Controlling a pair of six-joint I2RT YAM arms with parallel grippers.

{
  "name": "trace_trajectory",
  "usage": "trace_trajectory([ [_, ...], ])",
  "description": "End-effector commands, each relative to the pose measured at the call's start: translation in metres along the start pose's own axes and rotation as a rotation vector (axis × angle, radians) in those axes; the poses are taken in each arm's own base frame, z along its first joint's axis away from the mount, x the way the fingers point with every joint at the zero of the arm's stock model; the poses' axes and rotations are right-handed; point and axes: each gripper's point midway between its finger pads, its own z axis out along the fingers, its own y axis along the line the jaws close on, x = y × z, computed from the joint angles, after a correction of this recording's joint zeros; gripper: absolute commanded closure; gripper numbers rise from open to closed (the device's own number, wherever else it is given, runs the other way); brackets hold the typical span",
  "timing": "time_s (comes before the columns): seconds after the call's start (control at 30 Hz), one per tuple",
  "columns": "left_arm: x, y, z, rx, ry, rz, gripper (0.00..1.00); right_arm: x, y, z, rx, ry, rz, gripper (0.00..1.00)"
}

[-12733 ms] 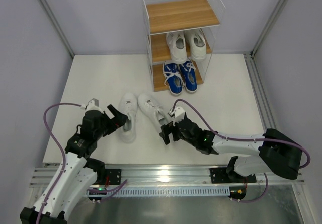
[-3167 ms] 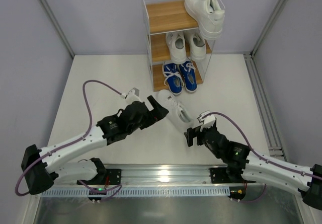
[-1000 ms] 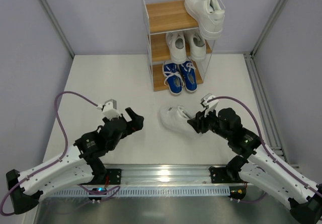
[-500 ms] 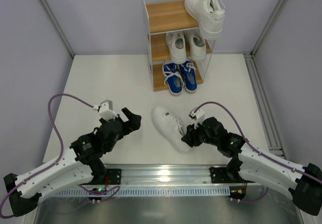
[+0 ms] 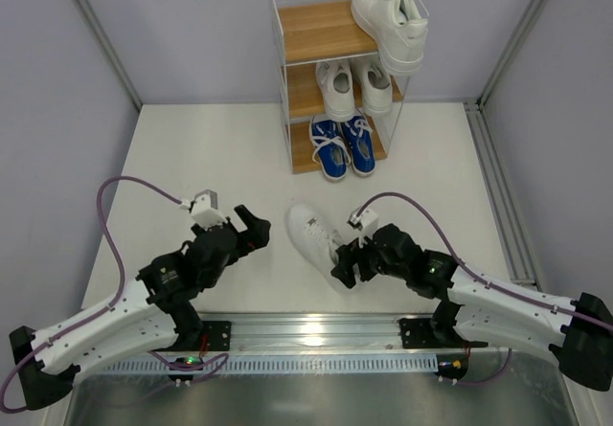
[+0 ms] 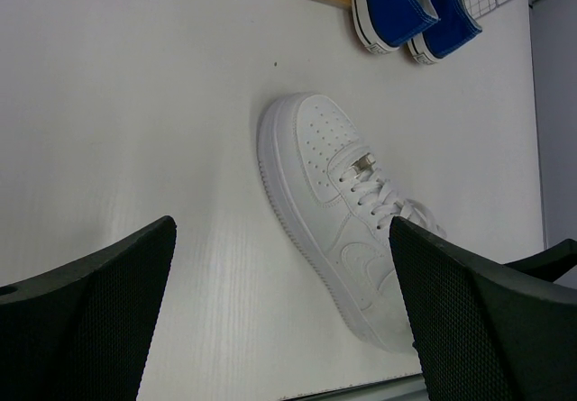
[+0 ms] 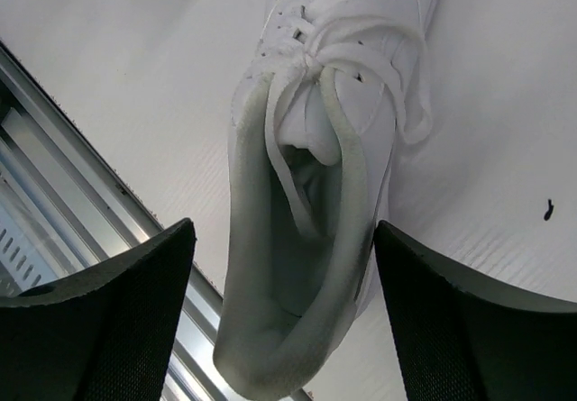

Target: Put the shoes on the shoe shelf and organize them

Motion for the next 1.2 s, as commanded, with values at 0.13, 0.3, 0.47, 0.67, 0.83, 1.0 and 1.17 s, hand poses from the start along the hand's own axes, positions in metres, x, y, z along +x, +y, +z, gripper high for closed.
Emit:
trace_trajectory([
  [0.13, -0.011, -0.004, -0.002, 0.010, -0.037, -0.007, 0.00, -0.008, 0.001, 0.011, 0.070, 0.096, -0.051, 0.17],
  [0.3, -0.012, -0.003, -0.002, 0.008, -0.042, 0.001, 0.00, 0.012, -0.010, 0.026, 0.150, 0.224, -0.074, 0.17],
  [0.47, -0.014, -0.001, -0.003, 0.002, -0.051, 0.004, 0.00, 0.025, -0.013, 0.040, 0.156, 0.259, -0.069, 0.19],
  [0.67, -0.014, 0.000, -0.004, 0.000, -0.053, 0.003, 0.00, 0.036, -0.012, 0.058, 0.145, 0.311, -0.066, 0.55],
  [0.83, -0.014, 0.004, -0.005, -0.007, -0.055, 0.004, 0.00, 0.036, -0.009, 0.060, 0.132, 0.317, -0.062, 0.96],
  [1.0, -0.015, 0.006, -0.007, -0.010, -0.061, -0.004, 0.00, 0.004, -0.006, 0.042, 0.138, 0.213, -0.091, 0.96],
  [1.17, -0.016, 0.005, -0.006, -0.005, -0.063, -0.009, 0.00, -0.043, 0.001, 0.016, 0.152, 0.107, -0.132, 0.96],
])
